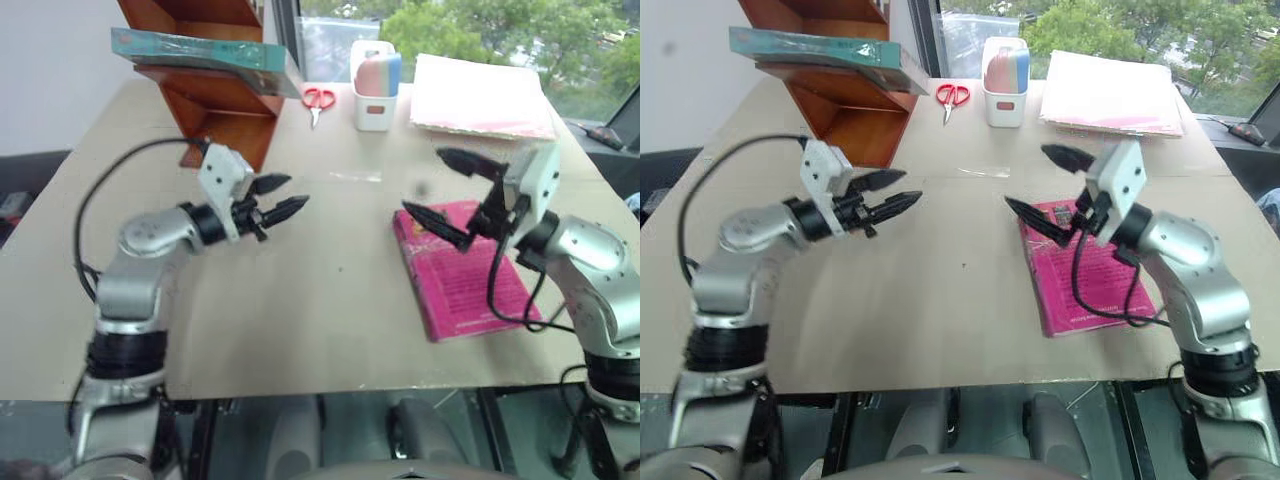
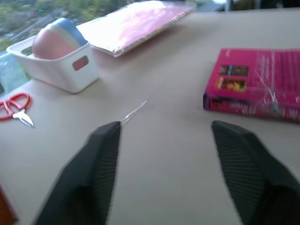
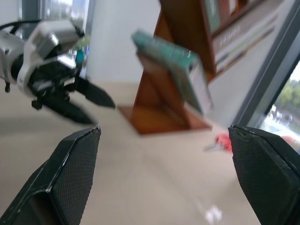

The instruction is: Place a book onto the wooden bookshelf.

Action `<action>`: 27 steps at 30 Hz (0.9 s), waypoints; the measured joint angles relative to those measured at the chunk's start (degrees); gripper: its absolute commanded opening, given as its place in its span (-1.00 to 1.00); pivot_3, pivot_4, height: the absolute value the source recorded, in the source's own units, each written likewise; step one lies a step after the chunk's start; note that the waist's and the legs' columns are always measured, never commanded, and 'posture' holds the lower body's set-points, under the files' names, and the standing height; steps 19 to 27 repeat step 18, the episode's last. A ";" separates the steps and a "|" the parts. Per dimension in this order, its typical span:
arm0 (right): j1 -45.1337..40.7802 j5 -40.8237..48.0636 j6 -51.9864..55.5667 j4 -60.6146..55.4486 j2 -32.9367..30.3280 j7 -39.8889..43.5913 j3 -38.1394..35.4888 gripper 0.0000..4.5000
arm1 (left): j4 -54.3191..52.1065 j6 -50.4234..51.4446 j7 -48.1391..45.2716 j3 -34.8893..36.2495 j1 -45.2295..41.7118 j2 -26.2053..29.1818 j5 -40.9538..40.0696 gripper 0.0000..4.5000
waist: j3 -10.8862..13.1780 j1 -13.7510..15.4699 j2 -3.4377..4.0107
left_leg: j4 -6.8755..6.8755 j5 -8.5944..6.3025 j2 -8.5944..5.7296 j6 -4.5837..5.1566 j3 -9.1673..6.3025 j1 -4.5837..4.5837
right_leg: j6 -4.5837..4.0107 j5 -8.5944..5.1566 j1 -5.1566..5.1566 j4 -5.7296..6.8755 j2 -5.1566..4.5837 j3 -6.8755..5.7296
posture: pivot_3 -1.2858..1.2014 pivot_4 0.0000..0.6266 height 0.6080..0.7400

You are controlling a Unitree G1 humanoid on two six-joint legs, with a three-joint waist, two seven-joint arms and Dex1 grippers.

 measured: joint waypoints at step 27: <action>36.91 0.46 3.26 6.49 -19.55 16.22 -29.90 1.00 | -8.15 -4.40 -8.58 12.49 32.16 10.79 -6.03 0.98 | -0.12 -0.68 0.13 | -0.27 -0.03 0.07 -0.03 0.16 0.12 | -0.22 -0.08 0.05 -0.70 -0.07 0.15 | 0.03 -0.52 1.00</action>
